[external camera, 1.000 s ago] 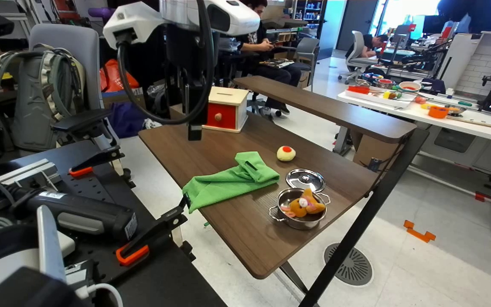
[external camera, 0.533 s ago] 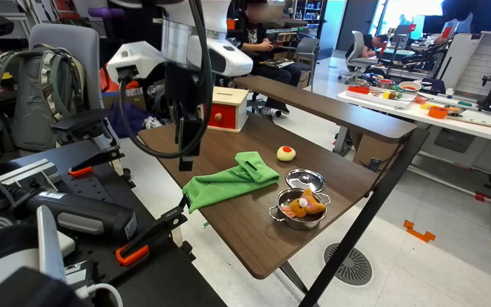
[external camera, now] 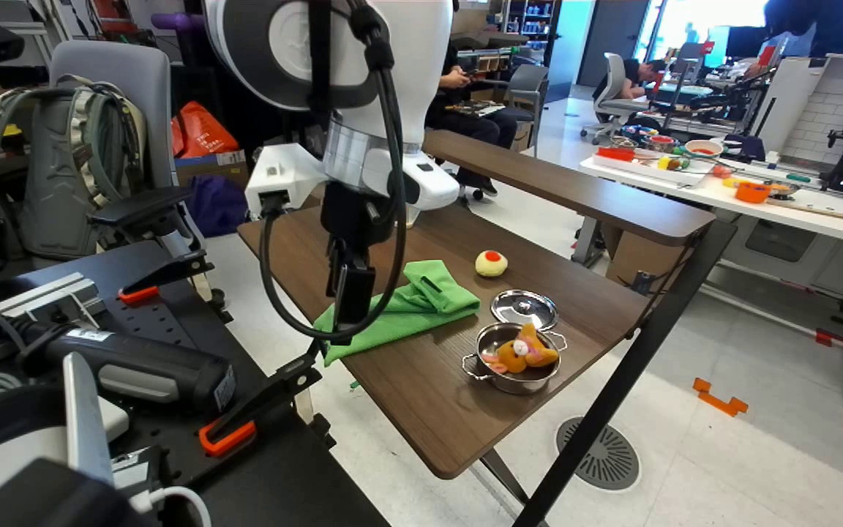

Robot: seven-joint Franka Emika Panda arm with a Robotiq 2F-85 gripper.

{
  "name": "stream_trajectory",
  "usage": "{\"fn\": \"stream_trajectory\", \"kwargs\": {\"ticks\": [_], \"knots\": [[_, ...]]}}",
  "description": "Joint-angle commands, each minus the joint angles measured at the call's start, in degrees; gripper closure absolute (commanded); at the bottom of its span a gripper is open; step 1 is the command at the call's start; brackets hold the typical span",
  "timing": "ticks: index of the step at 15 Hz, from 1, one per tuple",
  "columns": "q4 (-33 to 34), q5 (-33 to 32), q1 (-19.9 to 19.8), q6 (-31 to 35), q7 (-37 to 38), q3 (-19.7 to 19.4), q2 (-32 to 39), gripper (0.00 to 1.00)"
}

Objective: Fold the green towel

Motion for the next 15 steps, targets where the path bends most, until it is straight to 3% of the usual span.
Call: {"fn": "stream_trajectory", "kwargs": {"ticks": [1, 6, 7, 8, 15], "knots": [[4.78, -3.88, 2.42, 0.68, 5.46, -2.4, 6.68, 0.0], [7.36, -6.22, 5.05, 1.08, 8.58, -4.12, 11.68, 0.0], [7.2, -6.25, 5.42, 2.98, 8.62, -4.13, 12.15, 0.25], [7.2, -6.15, 5.72, 3.63, 8.38, -4.02, 12.35, 0.28], [7.36, -5.72, 6.15, 3.66, 7.98, -4.55, 12.18, 0.77]]}}
